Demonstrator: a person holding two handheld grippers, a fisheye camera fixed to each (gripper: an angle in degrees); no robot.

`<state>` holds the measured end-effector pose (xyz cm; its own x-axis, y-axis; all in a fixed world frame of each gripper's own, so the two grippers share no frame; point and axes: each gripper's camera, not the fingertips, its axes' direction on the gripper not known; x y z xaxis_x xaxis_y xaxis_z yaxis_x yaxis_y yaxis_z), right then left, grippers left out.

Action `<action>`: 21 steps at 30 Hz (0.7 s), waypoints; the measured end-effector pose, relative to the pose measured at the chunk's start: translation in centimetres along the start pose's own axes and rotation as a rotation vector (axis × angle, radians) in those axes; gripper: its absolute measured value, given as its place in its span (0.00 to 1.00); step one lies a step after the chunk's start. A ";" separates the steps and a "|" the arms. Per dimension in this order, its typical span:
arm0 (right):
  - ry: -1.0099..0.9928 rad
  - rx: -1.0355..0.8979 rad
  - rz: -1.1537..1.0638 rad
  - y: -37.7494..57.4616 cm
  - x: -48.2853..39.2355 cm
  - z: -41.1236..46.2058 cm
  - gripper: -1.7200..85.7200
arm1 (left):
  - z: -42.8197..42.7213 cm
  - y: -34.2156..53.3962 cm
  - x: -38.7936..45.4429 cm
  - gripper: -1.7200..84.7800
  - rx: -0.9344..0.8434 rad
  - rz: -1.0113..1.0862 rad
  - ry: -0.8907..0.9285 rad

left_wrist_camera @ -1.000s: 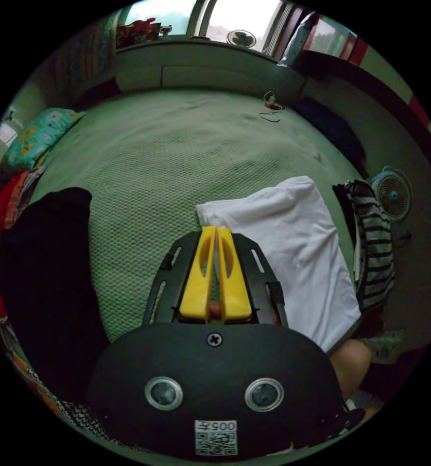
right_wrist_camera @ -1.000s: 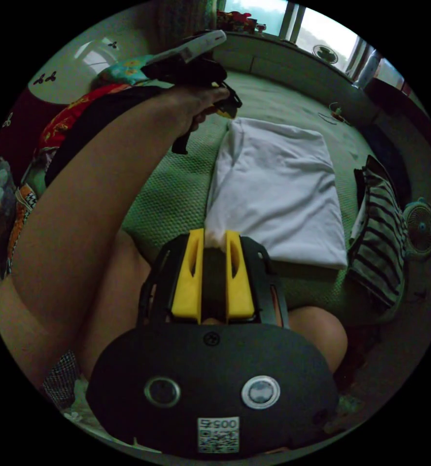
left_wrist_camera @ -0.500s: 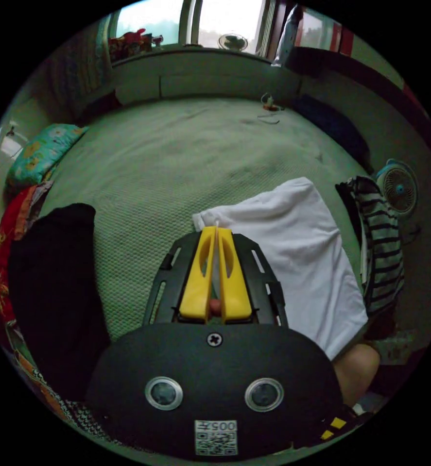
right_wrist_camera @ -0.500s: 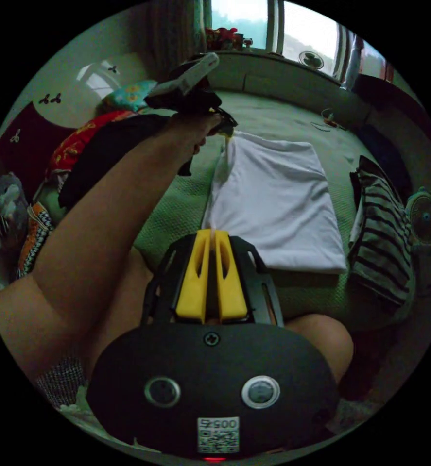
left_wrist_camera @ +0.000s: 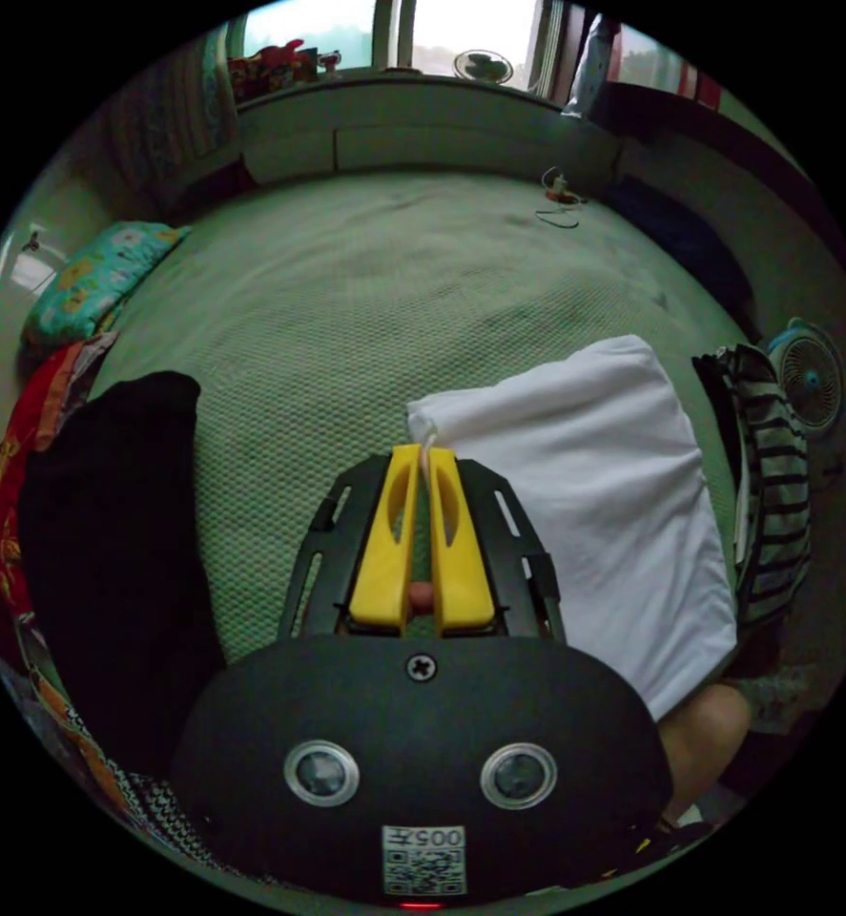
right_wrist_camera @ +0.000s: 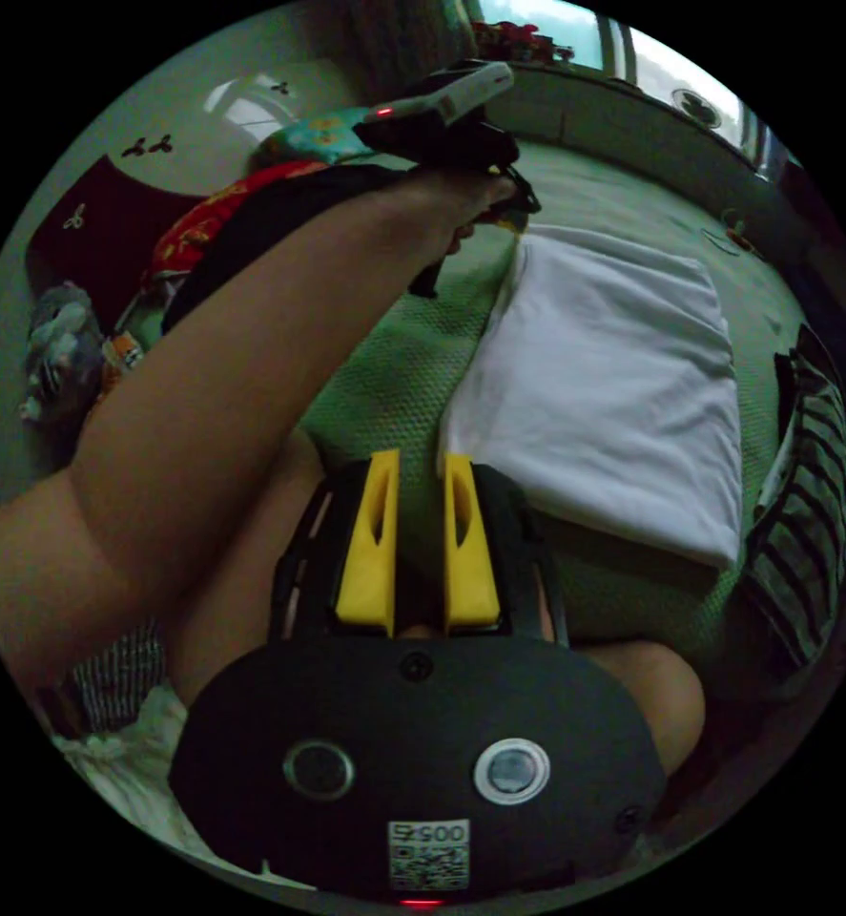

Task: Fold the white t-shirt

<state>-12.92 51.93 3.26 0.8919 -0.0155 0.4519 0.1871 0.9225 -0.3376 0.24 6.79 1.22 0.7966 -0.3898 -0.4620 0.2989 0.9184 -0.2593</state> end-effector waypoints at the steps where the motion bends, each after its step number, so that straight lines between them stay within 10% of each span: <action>1: -0.034 -0.028 -0.029 0.4 0.2 -0.4 0.10 | -0.3 0.3 0.1 0.06 -0.004 0.000 -0.015; 21: -0.055 -0.011 0.088 3.7 6.9 -3.6 0.01 | -5.0 7.3 -0.1 0.01 0.039 -0.036 0.035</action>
<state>-4.55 53.84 2.14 0.8812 0.0870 0.4646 0.1137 0.9150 -0.3870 -0.28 13.19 -4.86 0.7661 -0.4243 -0.4828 0.3477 0.9053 -0.2438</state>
